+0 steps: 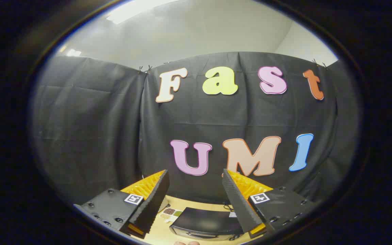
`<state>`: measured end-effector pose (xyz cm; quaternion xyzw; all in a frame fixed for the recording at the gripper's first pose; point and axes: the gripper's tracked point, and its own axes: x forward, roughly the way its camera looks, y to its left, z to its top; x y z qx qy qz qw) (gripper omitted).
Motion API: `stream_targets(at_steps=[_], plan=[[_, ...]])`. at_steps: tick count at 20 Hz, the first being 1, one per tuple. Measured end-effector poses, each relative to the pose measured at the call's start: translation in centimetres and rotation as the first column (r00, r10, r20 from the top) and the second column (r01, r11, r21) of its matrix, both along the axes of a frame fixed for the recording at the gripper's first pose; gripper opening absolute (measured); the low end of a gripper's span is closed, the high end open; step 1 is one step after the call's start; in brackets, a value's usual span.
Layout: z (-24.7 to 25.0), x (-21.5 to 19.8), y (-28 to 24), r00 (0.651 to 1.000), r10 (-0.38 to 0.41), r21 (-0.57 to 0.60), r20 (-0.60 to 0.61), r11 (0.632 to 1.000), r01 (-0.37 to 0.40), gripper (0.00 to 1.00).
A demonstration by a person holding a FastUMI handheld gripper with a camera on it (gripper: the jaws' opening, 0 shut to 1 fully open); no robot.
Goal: Open the toaster oven, put the food inside, and close the toaster oven door.
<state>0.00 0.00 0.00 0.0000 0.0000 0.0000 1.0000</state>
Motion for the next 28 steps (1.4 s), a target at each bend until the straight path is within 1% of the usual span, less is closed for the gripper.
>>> stream_targets(at_steps=[5,11,17,23,26,28], plan=[[-1.0,0.4,0.0,0.999,-0.025,0.007,0.028,1.0,0.025,0.99],[-1.7,0.8,-0.2,0.996,-0.078,-0.047,0.048,0.996,0.081,0.99],[-2.3,1.5,-1.2,0.993,-0.111,-0.014,0.045,0.994,0.112,0.99],[-5.3,2.7,-2.5,0.988,-0.157,-0.03,0.003,0.987,0.157,0.99],[-7.7,2.8,-3.9,0.978,-0.205,-0.043,-0.03,0.978,0.203,0.99],[-10.0,3.3,-4.3,0.974,-0.22,-0.037,-0.057,0.975,0.218,0.99]])
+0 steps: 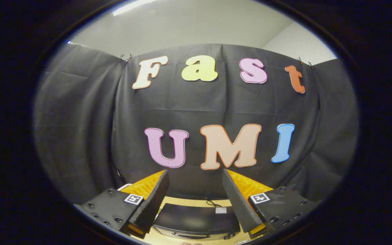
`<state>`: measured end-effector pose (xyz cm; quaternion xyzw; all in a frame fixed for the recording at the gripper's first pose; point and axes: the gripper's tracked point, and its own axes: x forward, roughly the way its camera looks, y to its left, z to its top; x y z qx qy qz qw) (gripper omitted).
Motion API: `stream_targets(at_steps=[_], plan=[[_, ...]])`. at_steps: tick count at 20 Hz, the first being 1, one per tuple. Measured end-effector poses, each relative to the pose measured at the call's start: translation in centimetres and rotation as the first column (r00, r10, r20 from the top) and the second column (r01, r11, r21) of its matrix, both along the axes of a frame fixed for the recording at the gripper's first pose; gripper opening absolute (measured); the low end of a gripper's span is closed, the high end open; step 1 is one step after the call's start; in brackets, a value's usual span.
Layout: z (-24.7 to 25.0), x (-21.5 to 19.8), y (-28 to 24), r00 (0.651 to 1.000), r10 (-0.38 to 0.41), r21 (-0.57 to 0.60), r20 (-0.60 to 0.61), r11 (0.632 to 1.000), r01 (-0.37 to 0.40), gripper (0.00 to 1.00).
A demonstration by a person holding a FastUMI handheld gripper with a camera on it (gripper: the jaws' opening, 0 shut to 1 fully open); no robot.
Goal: Open the toaster oven, put the food inside, and close the toaster oven door.
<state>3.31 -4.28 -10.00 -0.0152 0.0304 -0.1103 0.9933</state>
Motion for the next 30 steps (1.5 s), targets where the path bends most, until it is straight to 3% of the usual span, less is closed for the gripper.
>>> stream_targets(at_steps=[7,12,17,23,30], plan=[[-11.7,0.8,-1.9,0.989,-0.07,0.057,-0.131,0.995,0.078,0.99],[-22.1,1.2,-2.0,0.96,-0.082,0.072,-0.268,0.992,0.105,0.99],[-29.4,1.1,-1.6,0.925,-0.077,0.078,-0.371,0.99,0.113,0.99],[-34.8,0.5,-1.6,0.893,-0.087,0.12,-0.442,0.981,0.155,0.99],[-34.7,-1.1,-1.3,0.901,-0.099,0.121,-0.423,0.979,0.165,0.99]])
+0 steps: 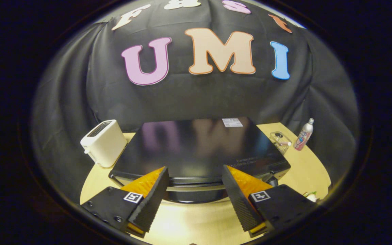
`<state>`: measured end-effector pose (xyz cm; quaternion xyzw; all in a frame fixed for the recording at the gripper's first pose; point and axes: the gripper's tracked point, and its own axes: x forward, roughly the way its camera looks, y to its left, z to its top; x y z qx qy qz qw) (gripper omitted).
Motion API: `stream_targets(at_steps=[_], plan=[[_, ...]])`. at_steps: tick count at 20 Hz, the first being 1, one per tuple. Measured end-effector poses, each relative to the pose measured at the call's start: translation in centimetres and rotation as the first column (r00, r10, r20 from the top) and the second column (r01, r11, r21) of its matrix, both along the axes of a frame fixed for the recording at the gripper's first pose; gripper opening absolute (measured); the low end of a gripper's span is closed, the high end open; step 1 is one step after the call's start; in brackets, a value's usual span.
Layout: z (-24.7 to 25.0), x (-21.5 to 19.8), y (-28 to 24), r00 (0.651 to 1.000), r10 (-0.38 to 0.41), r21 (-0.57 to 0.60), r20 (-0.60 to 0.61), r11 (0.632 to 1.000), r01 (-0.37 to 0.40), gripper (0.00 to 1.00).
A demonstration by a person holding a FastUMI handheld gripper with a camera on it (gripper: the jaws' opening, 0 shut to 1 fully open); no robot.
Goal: Open the toaster oven, put the food inside, and close the toaster oven door.
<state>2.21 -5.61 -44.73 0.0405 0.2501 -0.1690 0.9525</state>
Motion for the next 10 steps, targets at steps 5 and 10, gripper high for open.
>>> stream_targets(at_steps=[5,10], plan=[[-0.7,-2.4,0.3,1.0,-0.018,0.032,-0.006,0.999,0.018,1.0],[-1.5,-6.0,1.1,0.999,-0.022,0.061,-0.023,0.998,0.023,1.0]])
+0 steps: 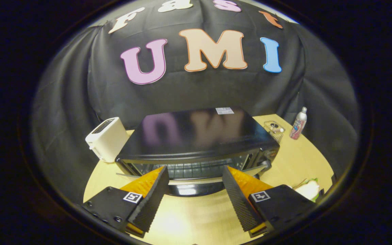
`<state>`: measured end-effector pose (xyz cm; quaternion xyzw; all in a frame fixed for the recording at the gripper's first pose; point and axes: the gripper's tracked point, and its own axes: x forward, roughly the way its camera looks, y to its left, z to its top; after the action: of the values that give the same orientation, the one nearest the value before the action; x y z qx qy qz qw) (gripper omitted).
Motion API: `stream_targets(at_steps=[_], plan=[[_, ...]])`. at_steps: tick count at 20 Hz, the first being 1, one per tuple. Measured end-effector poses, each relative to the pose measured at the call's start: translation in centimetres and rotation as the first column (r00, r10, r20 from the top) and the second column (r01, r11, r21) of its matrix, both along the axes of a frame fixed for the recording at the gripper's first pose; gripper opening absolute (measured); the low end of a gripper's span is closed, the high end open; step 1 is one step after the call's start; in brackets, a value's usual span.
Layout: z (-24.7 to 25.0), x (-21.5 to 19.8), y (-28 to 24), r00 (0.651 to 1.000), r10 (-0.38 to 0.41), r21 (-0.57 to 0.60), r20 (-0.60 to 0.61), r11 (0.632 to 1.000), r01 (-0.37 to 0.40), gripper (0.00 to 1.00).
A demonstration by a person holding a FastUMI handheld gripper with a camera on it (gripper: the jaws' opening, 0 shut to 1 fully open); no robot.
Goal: Open the toaster oven, put the food inside, and close the toaster oven door.
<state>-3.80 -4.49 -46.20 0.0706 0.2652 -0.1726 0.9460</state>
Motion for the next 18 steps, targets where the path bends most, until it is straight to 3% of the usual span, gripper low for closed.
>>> stream_targets(at_steps=[5,6,8,13,18], plan=[[-2.6,-4.8,1.1,0.997,-0.004,-0.003,-0.071,1.0,0.004,0.99],[-3.3,-6.9,1.6,0.993,0.03,-0.037,-0.116,0.999,-0.035,0.99],[-4.7,-7.5,1.9,0.987,0.052,-0.057,-0.151,0.996,-0.062,0.99],[-7.6,-9.7,2.3,0.979,0.038,-0.007,-0.2,0.999,-0.04,0.99],[-11.4,-11.2,3.6,0.951,0.074,-0.005,-0.301,0.997,-0.08,0.99]])
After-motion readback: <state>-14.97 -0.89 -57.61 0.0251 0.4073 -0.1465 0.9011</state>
